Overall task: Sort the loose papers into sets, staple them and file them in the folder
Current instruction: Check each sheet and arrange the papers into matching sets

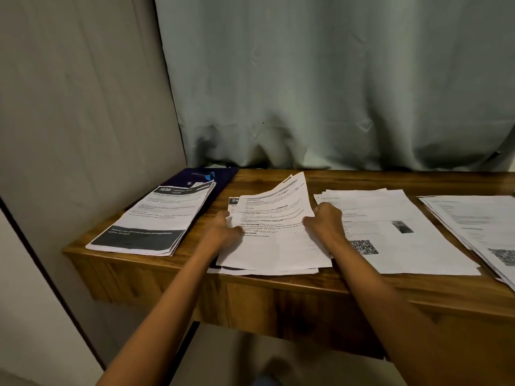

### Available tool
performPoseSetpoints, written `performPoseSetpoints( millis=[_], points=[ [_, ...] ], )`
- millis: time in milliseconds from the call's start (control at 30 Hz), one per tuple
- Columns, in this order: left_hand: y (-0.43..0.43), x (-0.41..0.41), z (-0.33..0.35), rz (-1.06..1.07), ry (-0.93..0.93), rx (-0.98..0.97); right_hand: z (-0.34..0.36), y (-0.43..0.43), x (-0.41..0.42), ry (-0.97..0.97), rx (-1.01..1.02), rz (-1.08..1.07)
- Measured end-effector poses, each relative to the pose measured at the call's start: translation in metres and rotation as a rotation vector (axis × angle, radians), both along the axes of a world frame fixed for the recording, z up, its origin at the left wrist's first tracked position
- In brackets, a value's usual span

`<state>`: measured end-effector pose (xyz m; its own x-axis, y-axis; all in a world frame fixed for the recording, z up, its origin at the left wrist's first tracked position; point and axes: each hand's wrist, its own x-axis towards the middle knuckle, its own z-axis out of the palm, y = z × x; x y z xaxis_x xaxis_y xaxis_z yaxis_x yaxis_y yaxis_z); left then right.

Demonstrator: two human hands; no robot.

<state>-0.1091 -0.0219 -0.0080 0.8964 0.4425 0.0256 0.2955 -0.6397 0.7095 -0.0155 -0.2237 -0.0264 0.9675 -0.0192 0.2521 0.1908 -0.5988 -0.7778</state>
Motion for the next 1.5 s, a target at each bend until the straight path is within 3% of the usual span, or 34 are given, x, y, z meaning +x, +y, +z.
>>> performPoseSetpoints(
  millis=[233, 467, 633, 867, 1067, 1167, 1300, 1500],
  points=[
    [-0.001, -0.001, -0.004, -0.077, -0.004, -0.035, 0.024, -0.021, 0.007, -0.064, 0.024, -0.089],
    [0.001, 0.0, -0.004, -0.195, 0.093, 0.146, 0.023, -0.043, 0.009, 0.013, -0.022, -0.049],
    [0.009, 0.002, -0.006, -0.168, 0.07, 0.131, 0.026, -0.072, 0.016, -0.024, 0.006, -0.168],
    [0.014, 0.006, -0.002, -0.084, 0.089, 0.273, 0.038, -0.137, 0.03, 0.042, -0.02, -0.248],
    [0.011, 0.005, -0.002, -0.088, 0.079, 0.229, 0.038, -0.154, 0.029, 0.126, 0.069, -0.227],
    [0.01, 0.006, 0.0, -0.065, 0.085, 0.227, 0.036, -0.154, 0.03, 0.185, 0.276, -0.169],
    [0.01, 0.006, 0.003, -0.025, 0.083, 0.183, 0.034, -0.154, 0.033, 0.184, 0.369, -0.142],
    [0.011, 0.007, 0.006, 0.07, -0.018, 0.12, 0.043, -0.142, 0.032, 0.137, 0.302, -0.187]
  ],
)
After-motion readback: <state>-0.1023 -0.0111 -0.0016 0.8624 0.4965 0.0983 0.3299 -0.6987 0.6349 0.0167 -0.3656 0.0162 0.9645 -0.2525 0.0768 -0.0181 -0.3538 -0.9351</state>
